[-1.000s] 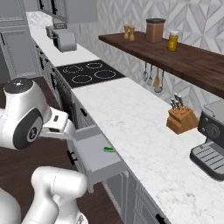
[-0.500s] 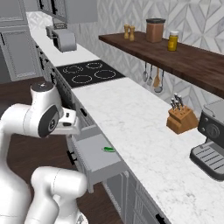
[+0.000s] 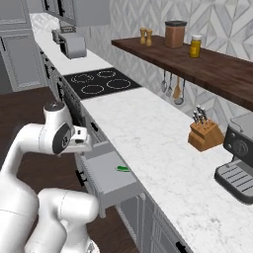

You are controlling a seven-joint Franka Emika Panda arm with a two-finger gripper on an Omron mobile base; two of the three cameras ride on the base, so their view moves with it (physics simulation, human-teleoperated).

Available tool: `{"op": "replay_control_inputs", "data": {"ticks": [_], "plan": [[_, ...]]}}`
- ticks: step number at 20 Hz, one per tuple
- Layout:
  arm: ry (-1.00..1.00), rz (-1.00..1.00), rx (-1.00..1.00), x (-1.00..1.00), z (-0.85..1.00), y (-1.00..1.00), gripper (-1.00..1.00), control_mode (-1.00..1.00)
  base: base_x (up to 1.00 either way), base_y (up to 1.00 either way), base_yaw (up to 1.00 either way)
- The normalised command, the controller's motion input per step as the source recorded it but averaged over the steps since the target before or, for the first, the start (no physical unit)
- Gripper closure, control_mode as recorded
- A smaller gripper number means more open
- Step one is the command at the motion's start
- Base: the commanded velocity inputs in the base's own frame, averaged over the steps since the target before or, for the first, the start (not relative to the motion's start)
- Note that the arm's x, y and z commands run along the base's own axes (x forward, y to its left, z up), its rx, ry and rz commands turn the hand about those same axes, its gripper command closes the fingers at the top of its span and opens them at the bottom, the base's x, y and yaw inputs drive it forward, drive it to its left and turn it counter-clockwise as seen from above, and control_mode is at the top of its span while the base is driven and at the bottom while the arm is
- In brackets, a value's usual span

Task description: Pick up the knife from the drawer and place it on the cutting board. Then place the meat from the plate to the cutting board.

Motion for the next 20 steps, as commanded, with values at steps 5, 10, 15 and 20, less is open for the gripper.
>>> {"op": "replay_control_inputs", "data": {"ticks": [5, 10, 15, 20], "plan": [[0.0, 0.06, -0.02, 0.47, -0.56, 0.15, -1.0, -1.0, 0.0, 0.0, 0.0], [0.0, 0.01, 0.0, 0.67, -0.45, 0.03, -1.0, -1.0, 0.0, 0.0, 0.0], [0.0, 0.01, 0.0, 0.59, -0.4, 0.0, -1.0, -1.0, 0.0, 0.0, 0.0], [0.0, 0.0, -0.01, 0.54, -0.39, 0.0, -1.0, -1.0, 0.0, 0.0, 0.0]]}}
